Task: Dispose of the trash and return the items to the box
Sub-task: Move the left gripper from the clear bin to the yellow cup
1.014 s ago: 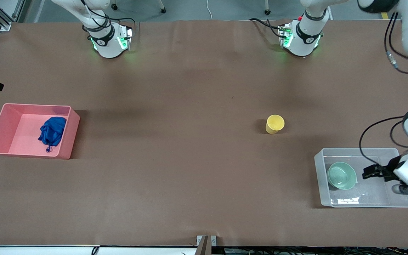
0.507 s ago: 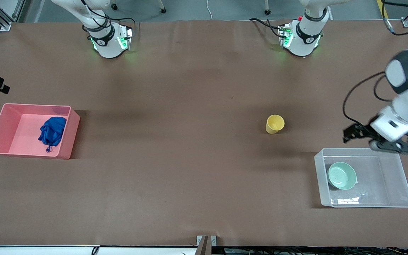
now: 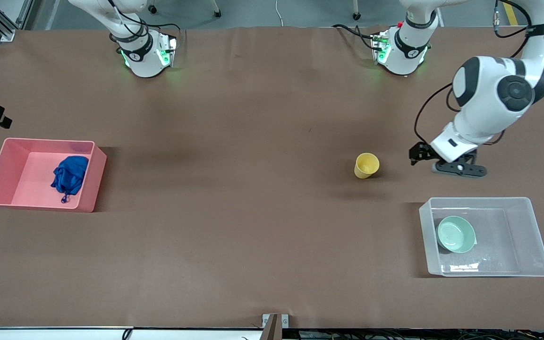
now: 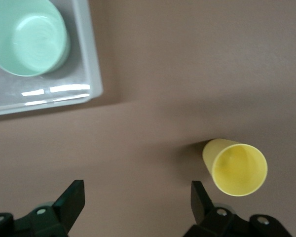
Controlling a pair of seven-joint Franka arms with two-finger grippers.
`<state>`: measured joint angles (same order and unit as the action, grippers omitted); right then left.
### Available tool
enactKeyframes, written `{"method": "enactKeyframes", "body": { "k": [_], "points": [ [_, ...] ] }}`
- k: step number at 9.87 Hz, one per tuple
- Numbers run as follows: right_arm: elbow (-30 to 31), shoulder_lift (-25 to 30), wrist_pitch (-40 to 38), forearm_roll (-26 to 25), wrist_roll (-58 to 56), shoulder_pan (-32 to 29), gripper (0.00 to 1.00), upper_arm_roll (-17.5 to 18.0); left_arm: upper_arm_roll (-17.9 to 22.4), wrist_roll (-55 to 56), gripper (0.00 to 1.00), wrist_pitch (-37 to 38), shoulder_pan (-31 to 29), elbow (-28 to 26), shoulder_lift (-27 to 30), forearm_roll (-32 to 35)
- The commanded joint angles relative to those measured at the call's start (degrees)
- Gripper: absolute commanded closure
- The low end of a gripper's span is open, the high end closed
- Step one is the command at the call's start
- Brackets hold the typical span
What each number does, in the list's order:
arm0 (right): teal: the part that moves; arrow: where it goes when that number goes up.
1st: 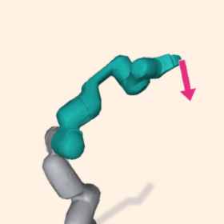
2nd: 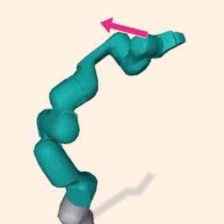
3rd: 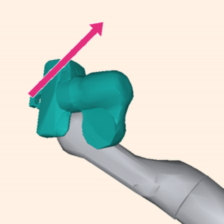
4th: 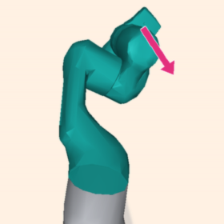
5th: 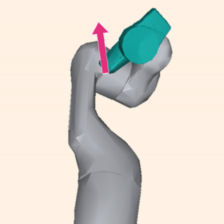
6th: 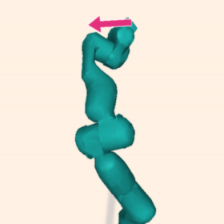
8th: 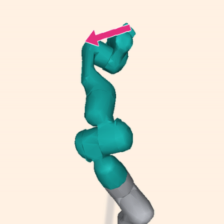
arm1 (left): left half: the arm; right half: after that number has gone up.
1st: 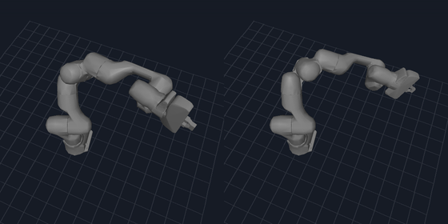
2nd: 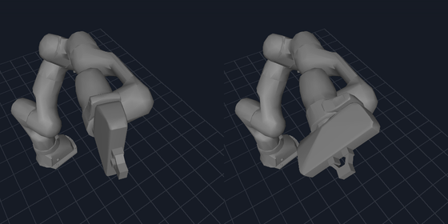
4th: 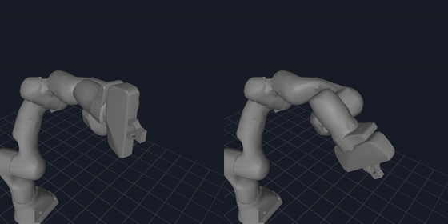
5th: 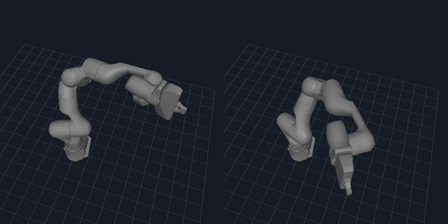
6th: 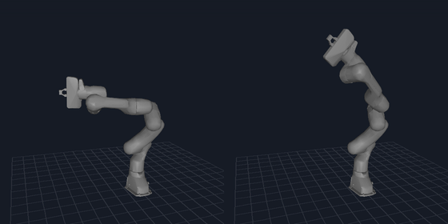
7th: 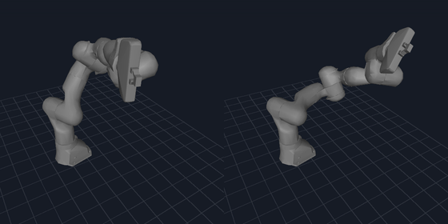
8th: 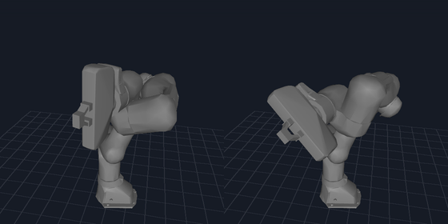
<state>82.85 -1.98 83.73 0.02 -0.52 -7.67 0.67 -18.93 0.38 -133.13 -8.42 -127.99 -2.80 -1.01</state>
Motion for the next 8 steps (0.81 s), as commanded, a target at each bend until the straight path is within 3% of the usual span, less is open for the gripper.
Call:
{"method": "enactKeyframes", "body": {
  "k": [1,4,8],
  "points": [
    [-2.0,0.3,-0.1,-1.1,-0.2,1.6,0.0,0.1,-4.0,4.6,0.05,-4.2,-0.2,-1.1,-4.7,1.0],
    [-2.0,0.4,-1.8,-0.2,0.1,-1.1,0.0,0.3,-5.9,5.6,0.09,-7.8,0.2,-3.2,-8.9,1.1],
    [0.4,1.1,-0.8,-0.4,0.0,0.7,0.0,-0.9,-5.9,5.6,0.14,-11.6,1.7,-5.4,-12.4,1.1]
  ]
}}
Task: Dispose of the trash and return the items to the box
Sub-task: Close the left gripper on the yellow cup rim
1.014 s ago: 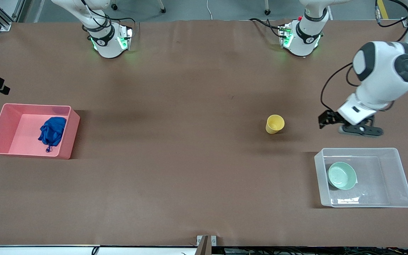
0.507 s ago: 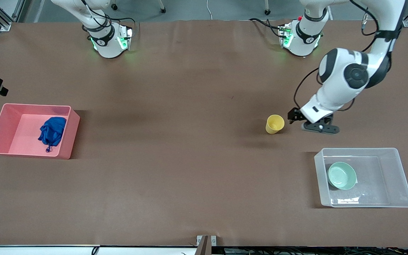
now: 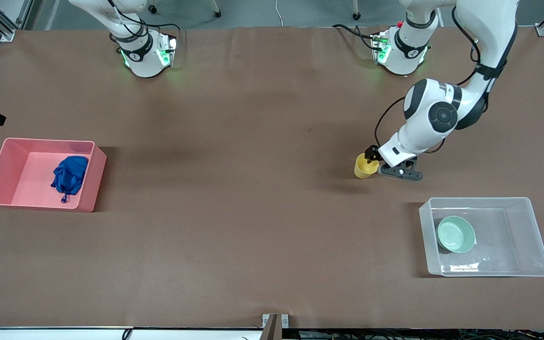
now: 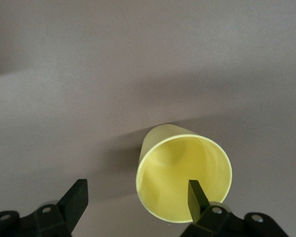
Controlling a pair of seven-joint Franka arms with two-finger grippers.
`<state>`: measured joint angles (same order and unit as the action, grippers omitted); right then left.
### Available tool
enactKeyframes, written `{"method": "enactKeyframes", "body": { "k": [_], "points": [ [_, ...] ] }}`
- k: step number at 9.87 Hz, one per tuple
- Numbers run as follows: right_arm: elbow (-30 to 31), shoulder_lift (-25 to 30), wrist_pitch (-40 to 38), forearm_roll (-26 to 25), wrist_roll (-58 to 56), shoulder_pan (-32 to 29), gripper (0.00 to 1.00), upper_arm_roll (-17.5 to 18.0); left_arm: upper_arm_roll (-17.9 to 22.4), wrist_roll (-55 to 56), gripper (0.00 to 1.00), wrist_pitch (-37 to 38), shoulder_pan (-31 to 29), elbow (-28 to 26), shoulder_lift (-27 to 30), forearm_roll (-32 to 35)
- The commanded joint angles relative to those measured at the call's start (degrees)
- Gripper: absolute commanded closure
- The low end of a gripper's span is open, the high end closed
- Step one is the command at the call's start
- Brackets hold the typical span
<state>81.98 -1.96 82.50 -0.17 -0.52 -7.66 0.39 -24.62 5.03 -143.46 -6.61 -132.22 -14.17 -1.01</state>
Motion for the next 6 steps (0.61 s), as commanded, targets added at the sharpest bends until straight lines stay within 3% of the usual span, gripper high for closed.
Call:
{"method": "enactKeyframes", "body": {
  "k": [1,2,3,6],
  "points": [
    [1.1,1.0,0.1,-0.3,0.0,0.5,0.0,-0.6,-0.2,1.0,0.43,-1.4,0.1,-1.3,-1.1,1.1],
    [0.7,0.9,0.2,-0.3,0.1,0.5,0.0,-0.6,-0.2,1.0,0.72,-1.4,0.4,-1.3,-1.2,1.1],
    [0.7,0.9,0.2,-0.4,0.1,0.6,0.0,-0.5,-0.2,1.0,0.88,-1.4,0.3,-1.3,-2.2,1.1],
    [0.5,0.9,-0.1,0.0,0.2,0.5,0.0,-0.5,-0.2,1.0,0.96,-2.1,0.4,-1.3,-2.8,1.1]
  ]
}}
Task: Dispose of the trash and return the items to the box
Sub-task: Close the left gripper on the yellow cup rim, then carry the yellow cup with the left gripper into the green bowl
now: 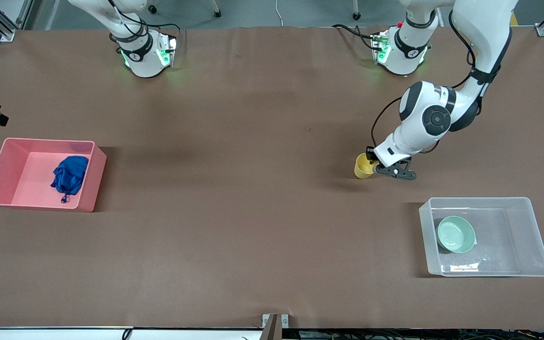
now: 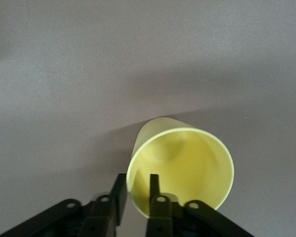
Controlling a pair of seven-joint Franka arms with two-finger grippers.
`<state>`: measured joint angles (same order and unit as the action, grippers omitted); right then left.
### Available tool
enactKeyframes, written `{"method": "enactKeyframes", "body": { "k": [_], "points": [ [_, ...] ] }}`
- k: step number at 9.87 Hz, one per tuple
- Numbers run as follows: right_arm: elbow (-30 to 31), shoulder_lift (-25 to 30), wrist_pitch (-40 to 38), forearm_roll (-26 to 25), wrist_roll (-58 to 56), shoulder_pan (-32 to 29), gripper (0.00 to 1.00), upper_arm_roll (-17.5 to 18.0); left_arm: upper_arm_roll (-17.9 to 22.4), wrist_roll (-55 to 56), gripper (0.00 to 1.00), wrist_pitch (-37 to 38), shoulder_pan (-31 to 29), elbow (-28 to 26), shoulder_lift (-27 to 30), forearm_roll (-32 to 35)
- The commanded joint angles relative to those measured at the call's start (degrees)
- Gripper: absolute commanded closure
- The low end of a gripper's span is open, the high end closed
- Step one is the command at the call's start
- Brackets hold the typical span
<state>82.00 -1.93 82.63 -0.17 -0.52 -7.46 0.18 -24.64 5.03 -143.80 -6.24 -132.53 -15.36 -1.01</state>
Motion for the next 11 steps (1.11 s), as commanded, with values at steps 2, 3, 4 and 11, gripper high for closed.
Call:
{"method": "enactKeyframes", "body": {
  "k": [2,3,4,11],
  "points": [
    [0.5,0.9,0.2,0.0,0.1,0.1,0.0,-0.3,-0.1,1.0,1.0,-1.7,0.0,-0.9,-1.5,1.1],
    [0.5,0.9,0.1,0.1,0.2,0.1,0.0,-0.3,-0.1,1.0,1.0,-1.7,-0.1,-0.7,-1.2,1.1],
    [0.5,0.9,0.2,0.1,0.2,0.0,0.0,-0.3,-0.1,0.9,1.0,-1.7,-0.4,-0.4,-0.6,1.1],
    [0.5,0.8,0.2,0.1,0.2,-0.1,0.0,-0.3,0.4,-2.9,1.0,15.4,-8.2,25.0,-2.9,1.4]
  ]
}}
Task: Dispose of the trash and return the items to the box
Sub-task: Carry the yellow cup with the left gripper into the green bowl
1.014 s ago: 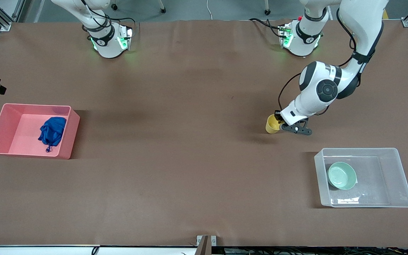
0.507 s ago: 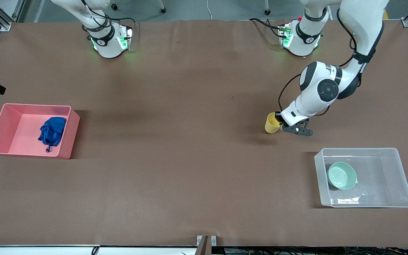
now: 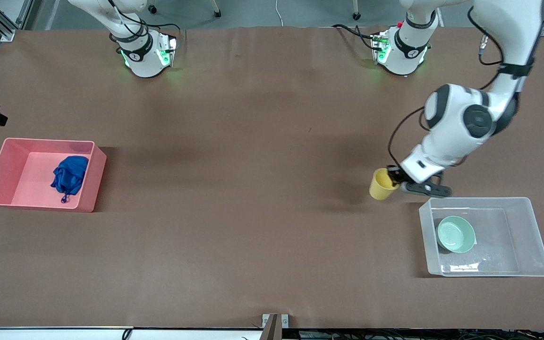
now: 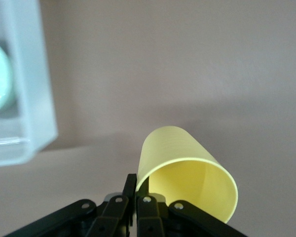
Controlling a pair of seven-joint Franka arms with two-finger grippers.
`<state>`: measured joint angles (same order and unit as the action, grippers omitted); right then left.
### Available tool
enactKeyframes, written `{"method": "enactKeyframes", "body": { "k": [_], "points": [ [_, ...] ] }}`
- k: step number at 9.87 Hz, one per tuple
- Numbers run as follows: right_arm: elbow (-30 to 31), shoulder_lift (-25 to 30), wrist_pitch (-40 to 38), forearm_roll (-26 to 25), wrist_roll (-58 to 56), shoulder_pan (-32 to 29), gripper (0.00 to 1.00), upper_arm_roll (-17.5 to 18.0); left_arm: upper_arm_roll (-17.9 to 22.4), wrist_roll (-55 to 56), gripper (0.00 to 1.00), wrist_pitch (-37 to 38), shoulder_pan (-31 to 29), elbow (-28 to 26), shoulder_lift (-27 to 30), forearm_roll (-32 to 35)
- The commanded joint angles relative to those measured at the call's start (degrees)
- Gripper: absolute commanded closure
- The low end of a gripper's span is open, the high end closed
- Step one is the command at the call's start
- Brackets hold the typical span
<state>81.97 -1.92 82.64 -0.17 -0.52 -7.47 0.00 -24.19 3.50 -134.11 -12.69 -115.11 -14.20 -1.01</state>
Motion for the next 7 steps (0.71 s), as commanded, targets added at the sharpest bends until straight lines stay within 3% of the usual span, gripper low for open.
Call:
{"method": "enactKeyframes", "body": {
  "k": [1,4,7],
  "points": [
    [0.6,0.8,0.2,0.1,0.2,0.0,0.0,-0.1,-0.1,-3.0,1.0,10.4,-3.2,13.4,-6.3,2.4],
    [0.6,0.9,0.0,0.1,0.2,0.0,0.0,-0.1,0.0,-10.6,1.0,16.9,-8.6,27.9,-15.5,10.8],
    [0.6,0.8,0.2,0.1,0.1,0.0,0.0,-0.1,2.3,-16.6,1.0,17.0,-10.0,36.0,-23.9,15.6]
  ]
}}
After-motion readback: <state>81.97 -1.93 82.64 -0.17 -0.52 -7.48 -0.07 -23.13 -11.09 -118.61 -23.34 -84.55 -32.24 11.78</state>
